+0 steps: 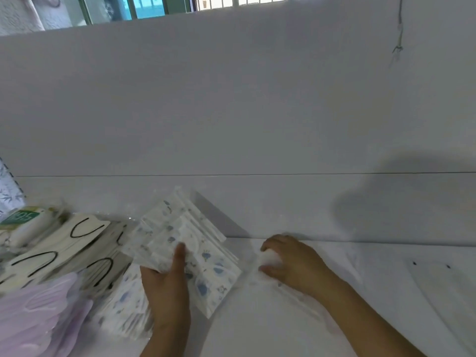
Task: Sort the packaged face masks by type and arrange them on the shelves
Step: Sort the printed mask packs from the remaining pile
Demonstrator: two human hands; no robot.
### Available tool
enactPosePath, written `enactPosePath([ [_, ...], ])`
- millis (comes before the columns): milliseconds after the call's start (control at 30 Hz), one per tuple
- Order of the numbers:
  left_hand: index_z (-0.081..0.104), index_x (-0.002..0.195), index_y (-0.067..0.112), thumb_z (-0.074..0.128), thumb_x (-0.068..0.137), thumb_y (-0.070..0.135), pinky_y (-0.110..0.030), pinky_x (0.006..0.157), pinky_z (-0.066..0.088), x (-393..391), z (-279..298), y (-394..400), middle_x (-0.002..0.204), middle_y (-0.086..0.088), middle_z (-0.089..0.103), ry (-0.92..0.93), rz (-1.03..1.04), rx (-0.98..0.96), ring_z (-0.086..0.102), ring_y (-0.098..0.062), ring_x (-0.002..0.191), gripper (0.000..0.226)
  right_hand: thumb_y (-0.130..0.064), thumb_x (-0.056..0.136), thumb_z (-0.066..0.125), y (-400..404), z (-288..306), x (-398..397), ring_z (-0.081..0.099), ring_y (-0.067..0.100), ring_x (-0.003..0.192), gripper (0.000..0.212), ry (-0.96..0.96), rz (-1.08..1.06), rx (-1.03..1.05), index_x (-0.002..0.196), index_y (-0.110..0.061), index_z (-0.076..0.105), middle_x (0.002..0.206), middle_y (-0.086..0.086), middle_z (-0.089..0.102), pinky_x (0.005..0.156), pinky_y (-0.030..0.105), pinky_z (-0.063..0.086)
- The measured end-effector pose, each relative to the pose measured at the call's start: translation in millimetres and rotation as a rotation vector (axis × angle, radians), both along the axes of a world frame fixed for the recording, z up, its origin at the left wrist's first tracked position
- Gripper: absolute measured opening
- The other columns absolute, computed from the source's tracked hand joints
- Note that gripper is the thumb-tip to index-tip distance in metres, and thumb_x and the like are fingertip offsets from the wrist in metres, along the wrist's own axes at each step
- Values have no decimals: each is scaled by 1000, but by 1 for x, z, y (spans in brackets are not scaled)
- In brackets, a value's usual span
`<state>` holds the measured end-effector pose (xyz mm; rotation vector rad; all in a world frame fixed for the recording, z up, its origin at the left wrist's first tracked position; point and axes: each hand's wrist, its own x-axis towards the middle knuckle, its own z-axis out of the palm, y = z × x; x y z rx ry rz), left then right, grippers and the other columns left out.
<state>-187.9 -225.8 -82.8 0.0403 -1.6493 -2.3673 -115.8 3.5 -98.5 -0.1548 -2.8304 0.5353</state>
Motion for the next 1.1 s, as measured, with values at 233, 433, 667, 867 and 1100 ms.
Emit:
enactPosePath([
  [233,51,139,24,76,88,27,-49,108,47,1,-5,3,132,0,64,-38,-25,-36,63,-23,119,58,-35,101,43,-15,1,-9,62,18,89,21,156,-131,99,109,-21,58,98,-1,67,71,30,42],
  [433,51,140,21,75,88,21,-50,109,46,-3,-9,6,131,-3,64,-83,-123,-41,62,-27,120,58,-37,100,49,-15,34,3,54,7,66,21,418,-233,-1005,94,-19,56,75,-8,58,58,13,44],
  [667,60,129,19,78,84,39,-49,91,56,14,-4,19,120,-9,73,-99,-533,-88,70,-31,109,53,-47,88,63,-31,29,0,60,34,74,33,131,38,-1010,91,-14,69,82,12,65,74,39,46],
  [867,63,115,27,86,76,16,-55,92,56,3,-26,21,111,-6,75,-209,-480,-122,73,-31,98,46,-44,87,69,-6,45,17,67,15,100,33,-118,64,-709,111,-22,68,110,-2,71,95,36,54],
  [1100,63,121,23,82,80,10,-62,88,55,3,-34,22,112,-9,75,-201,-494,-51,73,-37,101,47,-63,66,77,57,10,77,15,5,145,109,-469,-30,-59,153,-40,16,159,-20,17,121,30,18],
])
